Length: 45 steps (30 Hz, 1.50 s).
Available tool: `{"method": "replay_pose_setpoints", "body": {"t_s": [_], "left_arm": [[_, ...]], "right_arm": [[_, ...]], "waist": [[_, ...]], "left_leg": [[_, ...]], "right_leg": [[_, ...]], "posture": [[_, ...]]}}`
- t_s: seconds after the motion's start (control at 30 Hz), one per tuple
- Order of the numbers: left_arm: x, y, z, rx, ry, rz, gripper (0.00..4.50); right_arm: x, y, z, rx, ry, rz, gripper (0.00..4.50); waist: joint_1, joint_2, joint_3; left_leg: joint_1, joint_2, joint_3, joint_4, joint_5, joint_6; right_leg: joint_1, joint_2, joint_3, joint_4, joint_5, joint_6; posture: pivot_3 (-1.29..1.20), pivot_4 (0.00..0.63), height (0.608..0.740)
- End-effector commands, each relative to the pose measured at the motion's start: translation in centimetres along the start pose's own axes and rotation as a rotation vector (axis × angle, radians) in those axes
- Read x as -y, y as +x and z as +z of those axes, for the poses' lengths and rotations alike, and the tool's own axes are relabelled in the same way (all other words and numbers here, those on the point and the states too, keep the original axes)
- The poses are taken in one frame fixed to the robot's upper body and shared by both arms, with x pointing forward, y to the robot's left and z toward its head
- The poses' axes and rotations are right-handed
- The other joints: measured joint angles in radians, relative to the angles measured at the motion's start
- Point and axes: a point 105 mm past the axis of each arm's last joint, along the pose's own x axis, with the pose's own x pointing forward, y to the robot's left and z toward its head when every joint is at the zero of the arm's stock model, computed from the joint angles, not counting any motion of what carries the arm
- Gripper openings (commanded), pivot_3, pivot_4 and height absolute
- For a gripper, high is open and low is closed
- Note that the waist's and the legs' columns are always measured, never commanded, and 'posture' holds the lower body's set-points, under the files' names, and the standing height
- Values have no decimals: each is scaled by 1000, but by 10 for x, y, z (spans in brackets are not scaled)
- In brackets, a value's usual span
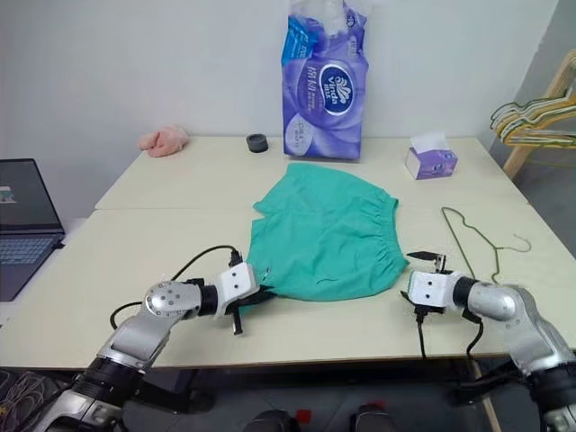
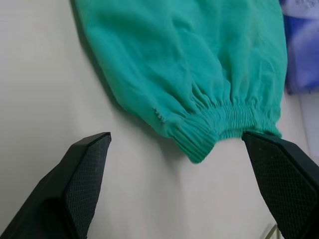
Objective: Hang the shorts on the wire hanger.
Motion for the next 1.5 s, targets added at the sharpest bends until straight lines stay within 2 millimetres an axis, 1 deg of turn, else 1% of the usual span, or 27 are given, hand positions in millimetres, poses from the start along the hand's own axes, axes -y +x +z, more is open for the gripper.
{"method": "replay_pose_setpoints", "body": {"t_s": [0.03,0.17,0.23,0.33,0.43,0.53,0.7,0.8,0.87,0.93,1.0,1.1,1.2,1.37,1.43,1.5], "left_arm": [[-10,-5,13,37,23,29,55],[-7,-5,15,43,24,19,55],[-5,-5,15,44,24,13,55],[-4,-5,14,42,24,5,0],[-2,-7,12,35,25,-10,0],[-1,-9,9,24,28,-31,0],[4,-15,5,-2,37,-100,0],[14,-24,1,-31,26,-192,0],[29,-38,-6,-77,6,-310,0],[42,-50,-8,-107,-28,-404,0],[54,-59,-9,-128,-53,-475,0],[65,-68,-7,-146,-72,-541,0],[76,-72,-2,-142,-83,-589,0],[85,-70,1,-131,-91,-614,0],[86,-67,2,-114,-80,-601,0],[85,-62,4,-92,-62,-575,0]], "right_arm": [[7,7,5,32,-91,1,4500],[14,24,12,55,-175,11,4500],[18,33,12,49,-184,5,4500],[22,39,10,40,-195,3,3878],[24,40,6,21,-200,11,2857],[25,40,5,17,-213,21,1737],[26,37,9,37,-220,34,14],[24,32,17,66,-213,62,14],[20,25,25,92,-212,103,14],[14,18,29,95,-207,148,14],[3,8,29,86,-181,225,14],[-11,-5,35,92,-142,314,14],[-23,-16,42,97,-110,383,14],[-42,-32,52,96,-49,496,14],[-47,-35,58,112,-38,519,14],[-49,-34,60,121,-38,519,14]], "waist": [[-1,0,0],[-7,0,0],[-7,0,0],[-6,0,0],[-4,0,0],[-4,0,0],[-7,0,0],[-9,0,0],[-10,0,0],[-10,0,0],[-8,1,0],[-3,1,1],[-2,1,1],[-3,1,1],[-3,1,1],[-4,1,1]], "left_leg": [[0,0,0,0,0,0],[0,0,0,0,0,0],[0,0,0,0,0,0],[0,0,-1,0,0,0],[0,-1,-1,0,0,0],[0,-1,-1,0,0,0],[0,-1,-2,0,0,0],[0,-1,-2,0,0,0],[0,0,-2,-1,0,0],[0,0,-2,-1,0,0],[-1,0,-3,-1,0,0],[-1,0,-3,0,0,0],[0,0,-3,1,0,0],[0,0,-3,0,0,0],[0,1,-3,0,0,0],[0,1,-3,0,0,0]], "right_leg": [[0,0,0,0,0,0],[0,0,1,1,0,0],[0,0,1,1,0,0],[0,0,1,2,0,0],[0,-1,1,2,0,-1],[0,-1,1,2,0,-1],[0,-1,0,2,0,-1],[-1,0,0,2,0,-1],[-1,0,0,3,0,-1],[-2,0,0,3,0,-1],[-2,-1,-1,3,0,-1],[-1,-1,-1,2,-1,-1],[0,-1,-2,2,-1,-2],[0,-1,-2,2,-2,-2],[0,-1,-3,2,-2,-1],[0,0,-3,2,-5,3]], "posture": [[-16,51,740],[-12,50,740],[-12,50,740],[-11,51,740],[-15,51,740],[-17,51,740],[-19,41,740],[-19,38,740],[-23,38,740],[-24,40,740],[-25,42,740],[-29,45,740],[-35,47,740],[-42,49,740],[-46,49,740],[-48,49,740]]}}
